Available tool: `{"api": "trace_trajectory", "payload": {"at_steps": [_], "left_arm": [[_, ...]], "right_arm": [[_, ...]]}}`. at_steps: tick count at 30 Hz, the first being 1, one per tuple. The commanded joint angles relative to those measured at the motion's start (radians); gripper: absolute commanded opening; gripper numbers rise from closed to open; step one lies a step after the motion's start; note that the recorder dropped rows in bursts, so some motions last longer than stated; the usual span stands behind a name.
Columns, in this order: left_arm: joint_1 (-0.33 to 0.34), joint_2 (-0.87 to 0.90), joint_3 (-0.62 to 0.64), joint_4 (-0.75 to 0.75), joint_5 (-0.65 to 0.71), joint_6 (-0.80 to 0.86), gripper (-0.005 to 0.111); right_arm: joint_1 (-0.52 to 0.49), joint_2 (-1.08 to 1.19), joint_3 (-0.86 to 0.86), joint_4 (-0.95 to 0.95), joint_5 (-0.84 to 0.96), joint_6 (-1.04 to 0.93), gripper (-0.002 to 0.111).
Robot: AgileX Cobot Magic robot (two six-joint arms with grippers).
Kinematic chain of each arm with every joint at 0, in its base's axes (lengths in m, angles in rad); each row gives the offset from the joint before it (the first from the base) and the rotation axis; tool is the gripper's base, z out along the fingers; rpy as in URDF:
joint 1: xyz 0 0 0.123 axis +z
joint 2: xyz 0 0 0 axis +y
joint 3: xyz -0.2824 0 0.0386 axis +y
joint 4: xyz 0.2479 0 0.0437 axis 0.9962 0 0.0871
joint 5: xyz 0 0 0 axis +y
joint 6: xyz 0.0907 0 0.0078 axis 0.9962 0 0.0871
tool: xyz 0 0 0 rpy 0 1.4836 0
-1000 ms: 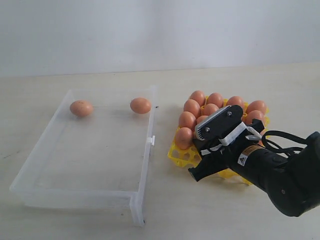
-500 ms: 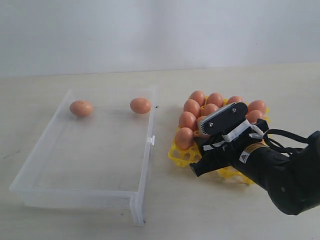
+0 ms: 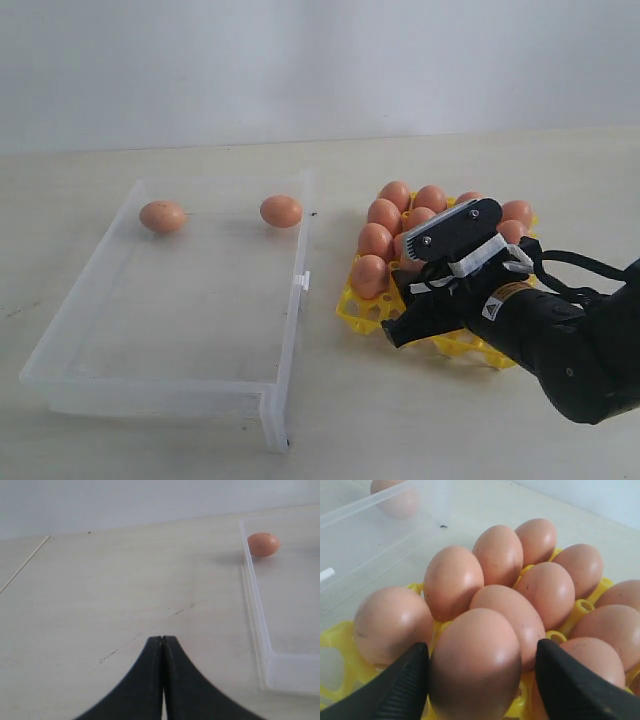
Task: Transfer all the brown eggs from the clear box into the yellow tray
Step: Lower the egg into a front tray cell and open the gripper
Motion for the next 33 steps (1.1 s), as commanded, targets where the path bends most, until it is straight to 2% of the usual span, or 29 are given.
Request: {"api": "trace_trajectory", "payload": {"at_steps": [1, 12, 22, 33], "left_arm": [[-0.006, -0.006, -0.004, -0.002, -0.006, -0.004, 0.000], [-0.006, -0.006, -0.004, -0.002, -0.006, -0.004, 0.000], [-0.006, -0.006, -0.004, -0.002, -0.006, -0.004, 0.000], [-0.006, -0.006, -0.004, -0.002, -0.006, -0.006, 0.000]], "right_arm": [[-0.006, 0.004, -0.001, 0.003, 0.002, 0.002, 0.060], [-0.006, 0.025, -0.003, 0.001, 0.066, -0.002, 0.060], [-0.006, 0.023, -0.003, 0.030, 0.068, -0.008, 0.068], [-0.006, -0.002, -0.003, 0.036, 0.050, -0.008, 0.068]]}}
